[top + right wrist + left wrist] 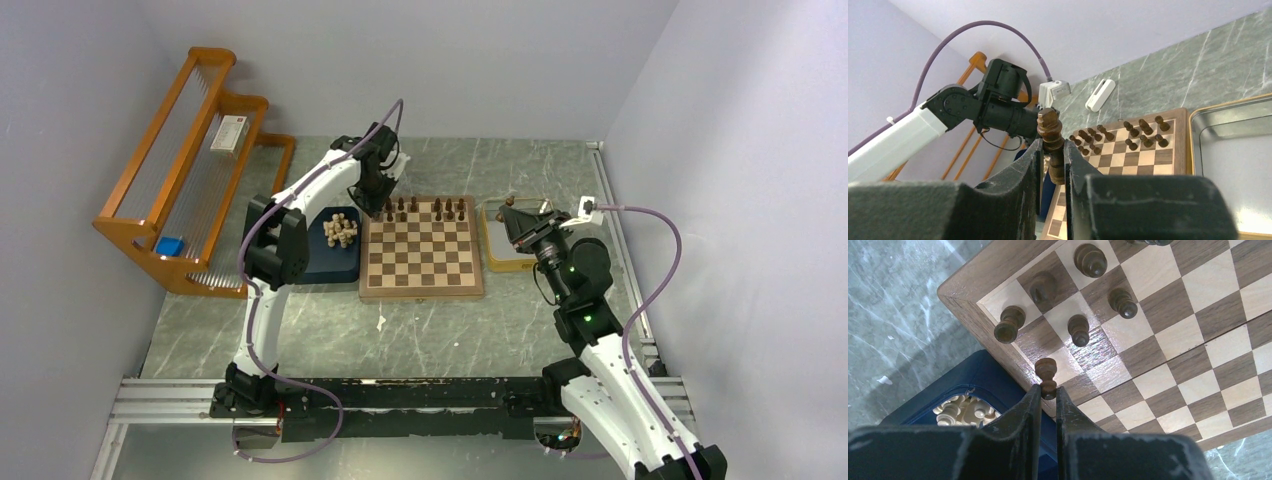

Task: Set up the chess pieces on the board
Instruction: Place the chess piece on the chessboard.

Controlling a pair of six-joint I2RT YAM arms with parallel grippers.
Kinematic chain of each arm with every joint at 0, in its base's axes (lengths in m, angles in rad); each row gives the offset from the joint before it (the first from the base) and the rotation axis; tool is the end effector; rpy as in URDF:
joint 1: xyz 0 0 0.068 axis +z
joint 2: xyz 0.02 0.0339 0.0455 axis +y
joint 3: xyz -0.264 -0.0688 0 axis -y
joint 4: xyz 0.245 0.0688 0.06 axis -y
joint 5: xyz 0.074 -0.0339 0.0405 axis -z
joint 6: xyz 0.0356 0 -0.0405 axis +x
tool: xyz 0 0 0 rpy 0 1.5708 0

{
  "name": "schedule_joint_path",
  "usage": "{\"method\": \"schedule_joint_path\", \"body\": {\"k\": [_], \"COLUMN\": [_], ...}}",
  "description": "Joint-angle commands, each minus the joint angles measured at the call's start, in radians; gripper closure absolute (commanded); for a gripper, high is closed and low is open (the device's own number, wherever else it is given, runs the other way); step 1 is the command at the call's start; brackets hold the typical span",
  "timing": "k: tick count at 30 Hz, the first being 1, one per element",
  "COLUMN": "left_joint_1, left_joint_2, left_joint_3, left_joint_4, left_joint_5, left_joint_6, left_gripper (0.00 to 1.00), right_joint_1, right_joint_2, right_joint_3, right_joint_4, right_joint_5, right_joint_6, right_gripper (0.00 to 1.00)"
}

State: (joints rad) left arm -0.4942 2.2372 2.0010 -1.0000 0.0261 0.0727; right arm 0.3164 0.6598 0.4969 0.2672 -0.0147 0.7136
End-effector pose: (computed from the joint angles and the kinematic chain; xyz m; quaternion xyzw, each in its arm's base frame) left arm 0.4146 -0.2244 0.2185 0.2778 0.9460 -0.0474 0.1601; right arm 0.1632 0.0540 0.3062 0.1267 0.6572 0.3702 0.6442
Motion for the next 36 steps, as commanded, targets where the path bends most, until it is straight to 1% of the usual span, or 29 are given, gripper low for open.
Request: {"method": "schedule_joint_path", "body": {"k": [1, 12, 22, 24, 31, 36], "left_joint_1": [-0.010, -0.012, -0.012, -0.011, -0.012, -0.011], "left_joint_2": [0.011, 0.045, 0.064, 0.060, 0.065, 0.067], "left_joint_3": [0.032, 0.057, 0.063, 0.058, 0.063, 0.062], "left_joint_4": [-0.002, -0.010, -0.002, 0.009, 0.005, 0.010], "left_joint_5": [-0.023, -0.025, -0.025, -0.051, -0.072, -0.052], "left_joint_6": [0.009, 0.010, 0.010, 0.008, 0.008, 0.009], "left_gripper": [0.93, 0.92, 0.92, 0.92, 0.90, 0.87], "right_joint_1": [0.004, 0.005, 0.004, 0.004, 0.006, 0.005], "right_joint_2": [-0.020, -0.033, -0.024, -0.024, -0.029, -0.032], "right_joint_3": [0.018, 0.025, 0.029, 0.028, 0.029, 0.029], "right_joint_4": [0.003, -0.010, -0.005, -0.005, -0.009, -0.011], "right_joint_5": [0.012, 0.047, 0.041, 0.039, 0.042, 0.042], "right_joint_6": [-0.008, -0.025, -0.016, -0.016, -0.021, -0.021], "right_gripper": [0.82, 0.82, 0.81, 0.81, 0.81, 0.81]}}
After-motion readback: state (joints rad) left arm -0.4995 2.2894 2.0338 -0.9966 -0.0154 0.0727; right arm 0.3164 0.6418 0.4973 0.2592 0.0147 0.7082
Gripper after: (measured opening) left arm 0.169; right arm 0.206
